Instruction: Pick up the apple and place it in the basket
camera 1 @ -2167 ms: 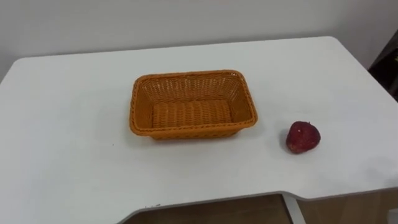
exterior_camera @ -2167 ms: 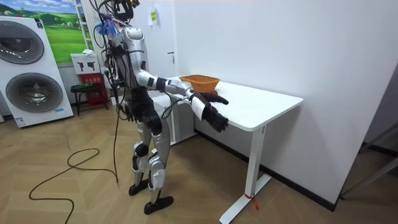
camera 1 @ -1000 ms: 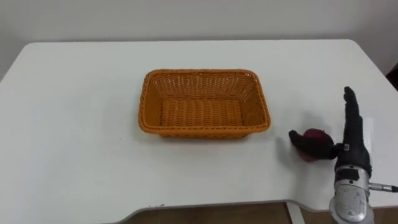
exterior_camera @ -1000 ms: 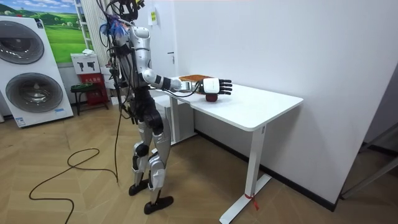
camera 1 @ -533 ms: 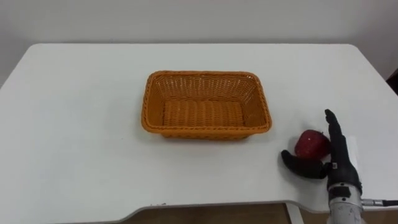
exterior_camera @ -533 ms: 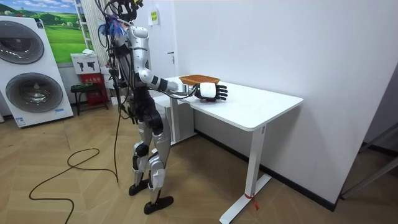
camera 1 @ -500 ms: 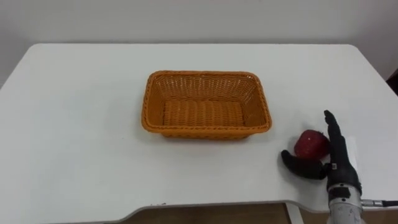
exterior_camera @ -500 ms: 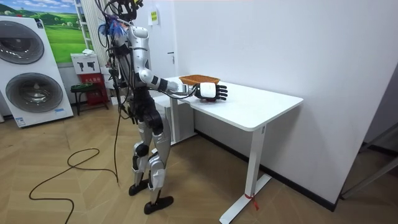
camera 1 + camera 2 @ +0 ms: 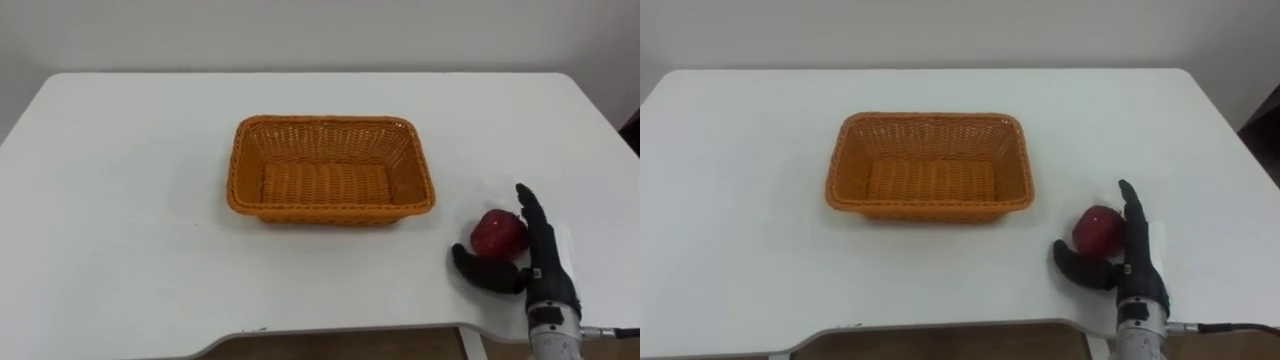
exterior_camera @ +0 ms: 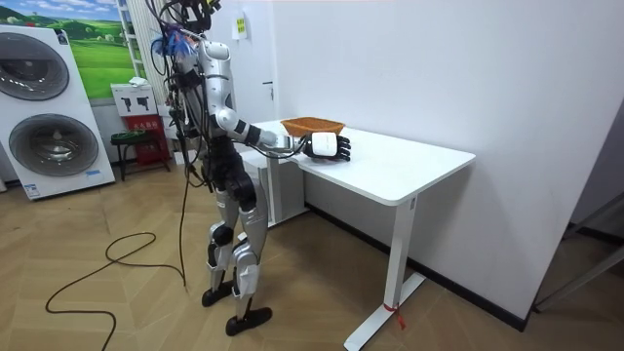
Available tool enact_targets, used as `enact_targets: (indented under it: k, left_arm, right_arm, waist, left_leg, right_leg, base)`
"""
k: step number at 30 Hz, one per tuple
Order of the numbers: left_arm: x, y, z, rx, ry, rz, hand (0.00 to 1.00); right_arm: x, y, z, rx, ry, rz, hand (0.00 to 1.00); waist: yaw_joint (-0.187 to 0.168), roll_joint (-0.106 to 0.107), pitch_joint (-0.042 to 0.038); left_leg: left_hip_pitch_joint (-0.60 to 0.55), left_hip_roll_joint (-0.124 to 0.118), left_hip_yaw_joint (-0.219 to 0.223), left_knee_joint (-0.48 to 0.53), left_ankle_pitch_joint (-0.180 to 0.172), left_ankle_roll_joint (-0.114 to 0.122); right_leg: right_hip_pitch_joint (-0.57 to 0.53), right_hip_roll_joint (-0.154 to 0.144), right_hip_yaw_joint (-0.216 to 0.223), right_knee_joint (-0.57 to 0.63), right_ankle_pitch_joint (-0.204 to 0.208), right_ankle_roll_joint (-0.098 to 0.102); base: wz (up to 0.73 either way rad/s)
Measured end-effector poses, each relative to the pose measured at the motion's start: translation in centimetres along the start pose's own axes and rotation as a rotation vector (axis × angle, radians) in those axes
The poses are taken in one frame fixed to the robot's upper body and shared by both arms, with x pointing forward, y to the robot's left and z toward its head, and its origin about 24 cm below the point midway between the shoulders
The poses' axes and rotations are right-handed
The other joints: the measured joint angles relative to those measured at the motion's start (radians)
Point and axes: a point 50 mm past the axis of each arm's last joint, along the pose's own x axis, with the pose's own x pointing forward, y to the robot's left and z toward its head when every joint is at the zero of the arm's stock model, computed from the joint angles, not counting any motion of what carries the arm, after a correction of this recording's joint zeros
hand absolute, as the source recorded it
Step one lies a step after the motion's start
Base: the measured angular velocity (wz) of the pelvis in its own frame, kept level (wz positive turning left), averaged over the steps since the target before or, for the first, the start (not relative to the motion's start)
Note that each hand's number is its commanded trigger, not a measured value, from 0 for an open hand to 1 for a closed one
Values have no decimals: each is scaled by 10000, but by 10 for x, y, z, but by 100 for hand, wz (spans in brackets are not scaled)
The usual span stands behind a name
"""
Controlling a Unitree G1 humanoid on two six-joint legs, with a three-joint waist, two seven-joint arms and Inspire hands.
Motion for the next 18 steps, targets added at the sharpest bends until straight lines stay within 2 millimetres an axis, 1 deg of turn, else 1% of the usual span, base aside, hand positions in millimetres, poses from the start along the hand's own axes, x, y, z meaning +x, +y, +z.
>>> enact_targets:
  k: [3, 8, 11, 18]
  left_arm:
    - [0, 0, 0, -1, 2, 1, 0]
    - [0, 0, 1, 67, -48, 189, 0]
    - [0, -2, 2, 149, -56, 126, 0]
    - [0, -2, 2, 111, -36, 125, 0]
  right_arm:
    - [4, -6, -3, -88, 72, -311, 100]
    - [9, -10, -6, -173, 200, -604, 100]
    - [9, -12, -8, -197, 317, -695, 100]
    - [9, -12, -7, -166, 498, -801, 100]
  waist:
    - [3, 0, -3]
    - [-2, -14, -25]
    - [5, -23, -33]
    - [16, -18, -33]
  left_leg:
    - [44, 4, -20, 9, 0, 0]
    - [85, 5, -114, -4, -2, -2]
    - [163, 7, -129, -5, -2, -3]
    - [148, 8, -120, -11, -3, -3]
  right_leg:
    - [51, 4, -13, 2, 0, 0]
    - [114, 4, -78, 14, 0, -1]
    - [199, 4, -127, 10, 0, -1]
    - [174, 3, -120, 17, 0, -1]
  base:
    - [1]
    - [2]
    - [5]
    - [0]
